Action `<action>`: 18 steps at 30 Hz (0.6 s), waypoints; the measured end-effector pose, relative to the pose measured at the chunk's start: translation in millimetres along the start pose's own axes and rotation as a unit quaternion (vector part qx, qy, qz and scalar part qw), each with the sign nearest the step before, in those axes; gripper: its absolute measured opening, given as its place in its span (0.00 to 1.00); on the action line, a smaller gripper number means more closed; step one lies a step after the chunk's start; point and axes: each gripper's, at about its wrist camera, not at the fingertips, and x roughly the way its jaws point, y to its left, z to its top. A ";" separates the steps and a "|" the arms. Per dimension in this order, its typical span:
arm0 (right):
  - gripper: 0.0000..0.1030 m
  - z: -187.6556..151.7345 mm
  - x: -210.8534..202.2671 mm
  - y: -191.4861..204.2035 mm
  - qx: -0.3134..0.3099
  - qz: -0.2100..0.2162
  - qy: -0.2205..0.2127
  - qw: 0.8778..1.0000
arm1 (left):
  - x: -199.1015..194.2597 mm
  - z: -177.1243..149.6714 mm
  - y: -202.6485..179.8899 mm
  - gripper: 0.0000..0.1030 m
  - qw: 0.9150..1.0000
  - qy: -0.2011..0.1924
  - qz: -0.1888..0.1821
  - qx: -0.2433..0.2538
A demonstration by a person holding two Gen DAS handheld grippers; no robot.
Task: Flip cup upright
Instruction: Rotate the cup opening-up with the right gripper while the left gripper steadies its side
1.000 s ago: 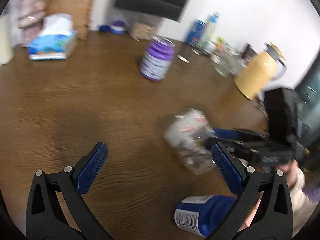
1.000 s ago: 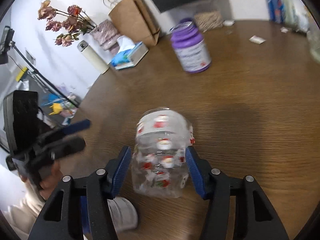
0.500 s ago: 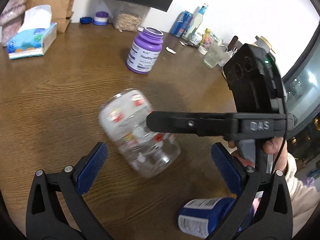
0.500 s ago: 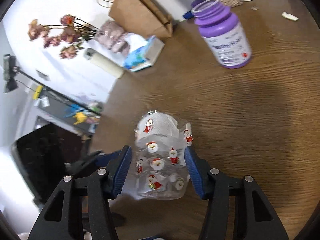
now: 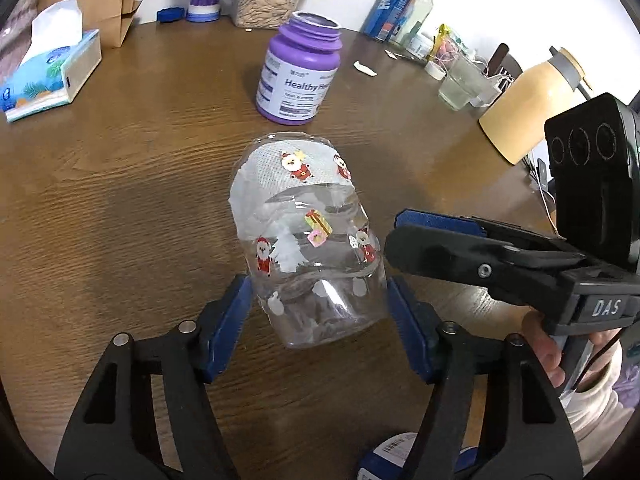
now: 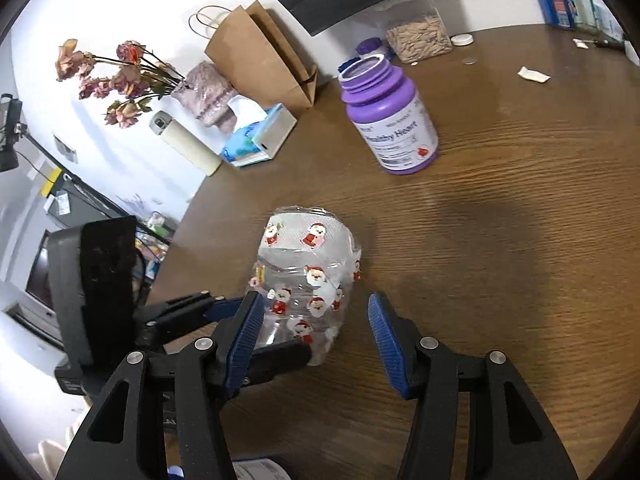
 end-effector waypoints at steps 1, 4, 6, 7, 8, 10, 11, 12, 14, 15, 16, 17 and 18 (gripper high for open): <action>0.58 0.5 -3.0 0.7 -0.002 -0.004 -0.004 1.000 | -1.4 -0.4 -1.2 0.62 1.000 -0.004 0.004 0.004; 0.58 1.7 -12.1 2.9 -0.007 -0.009 -0.014 1.000 | -7.2 -3.2 -3.8 0.62 1.000 -0.008 0.012 0.011; 0.58 2.7 -17.9 5.5 -0.012 -0.020 -0.021 0.999 | -13.6 -4.8 -0.8 0.62 1.000 -0.017 0.015 0.008; 0.59 3.3 -20.9 5.7 -0.012 -0.020 -0.023 0.999 | -16.6 -5.1 -1.2 0.62 0.999 -0.024 0.017 0.012; 0.59 2.5 -22.7 6.2 -0.011 -0.018 -0.025 0.999 | -21.4 -5.3 -0.5 0.62 0.999 -0.032 0.022 0.012; 0.58 2.2 -27.9 6.0 -0.007 -0.009 -0.029 1.000 | -30.4 -4.6 -1.2 0.60 0.999 -0.044 0.023 0.010; 0.59 2.4 -30.2 6.7 -0.005 -0.002 -0.031 1.000 | -36.5 -5.1 -1.2 0.60 0.998 -0.050 0.026 0.009; 0.59 3.0 -32.8 8.8 -0.004 0.010 -0.033 0.999 | -41.7 -5.4 -2.1 0.60 0.998 -0.057 0.029 0.009; 0.69 6.3 -37.1 14.0 0.000 0.035 -0.037 0.999 | -56.2 -8.5 -7.2 0.60 0.996 -0.076 0.042 0.011; 0.85 9.2 -39.5 18.6 0.004 0.047 -0.039 0.998 | -64.4 -10.6 -10.8 0.60 0.995 -0.088 0.044 0.018; 0.89 11.0 -40.9 23.4 0.004 0.056 -0.043 0.997 | -74.7 -14.4 -15.2 0.60 0.993 -0.104 0.041 0.024; 0.89 13.2 -43.0 30.4 0.001 0.070 -0.047 0.996 | -82.4 -16.6 -19.1 0.60 0.992 -0.118 0.034 0.030; 0.89 15.1 -43.5 38.2 -0.004 0.084 -0.046 0.995 | -94.1 -21.1 -23.9 0.60 0.989 -0.139 0.024 0.039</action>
